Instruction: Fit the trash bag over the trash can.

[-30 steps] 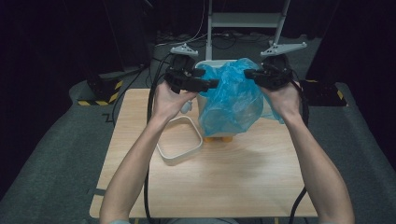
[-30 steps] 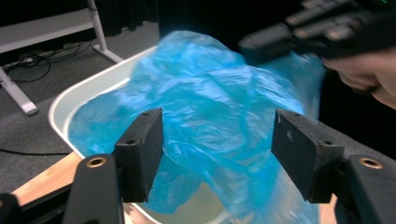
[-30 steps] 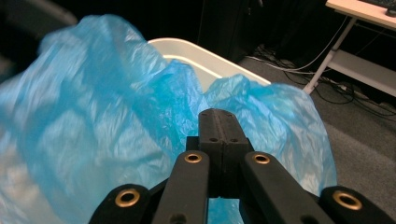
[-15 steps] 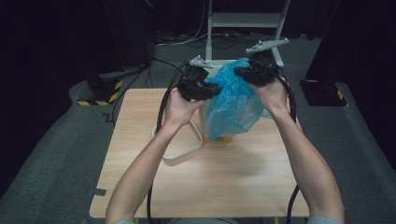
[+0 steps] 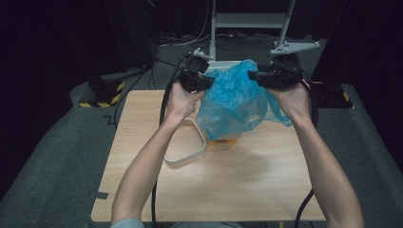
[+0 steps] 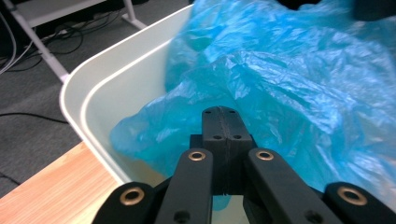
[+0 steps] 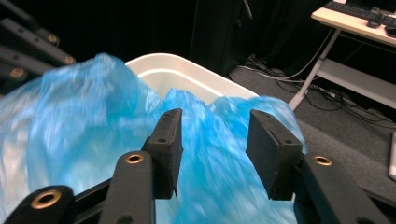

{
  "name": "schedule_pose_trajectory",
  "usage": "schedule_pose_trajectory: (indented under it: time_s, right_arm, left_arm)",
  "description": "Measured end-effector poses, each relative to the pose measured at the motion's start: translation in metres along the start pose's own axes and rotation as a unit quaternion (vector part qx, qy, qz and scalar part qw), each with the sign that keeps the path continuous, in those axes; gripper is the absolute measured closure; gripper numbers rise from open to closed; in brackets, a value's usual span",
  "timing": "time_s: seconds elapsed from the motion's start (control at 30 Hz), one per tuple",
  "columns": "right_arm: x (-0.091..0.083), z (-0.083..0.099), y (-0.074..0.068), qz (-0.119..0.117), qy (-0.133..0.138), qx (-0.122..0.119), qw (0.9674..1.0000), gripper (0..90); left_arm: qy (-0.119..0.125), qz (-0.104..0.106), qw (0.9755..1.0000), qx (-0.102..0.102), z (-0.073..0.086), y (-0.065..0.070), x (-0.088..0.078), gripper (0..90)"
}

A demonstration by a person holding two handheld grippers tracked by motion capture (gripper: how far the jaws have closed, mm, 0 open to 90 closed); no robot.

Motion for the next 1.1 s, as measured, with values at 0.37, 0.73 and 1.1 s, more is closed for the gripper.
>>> schedule_pose_trajectory:
  time_s: [0.37,0.73,1.1]
  right_arm:
    - [0.012,0.022,0.008,-0.014,-0.047,0.009,0.9988,63.8]
    - [0.015,0.02,-0.001,0.03,-0.048,-0.035,0.9978,89.5]
    - [0.02,0.017,-0.006,0.034,-0.054,-0.033,0.9974,90.0]
  left_arm:
    - [0.013,0.006,0.9991,-0.04,0.008,-0.009,-0.008,59.6]
    - [0.051,-0.015,0.9966,-0.062,0.029,-0.012,-0.05,37.4]
    - [0.061,0.038,0.9966,-0.04,0.025,0.018,-0.055,36.0]
Point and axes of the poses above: each handheld gripper's, and its own axes: x roughly forward along the jaws, z roughly out of its underside, y roughly to its right, the point moved 1 cm from there along x, roughly forward along the jaws, and after that the axes turned 2 degrees about x, right-handed, at the moved point
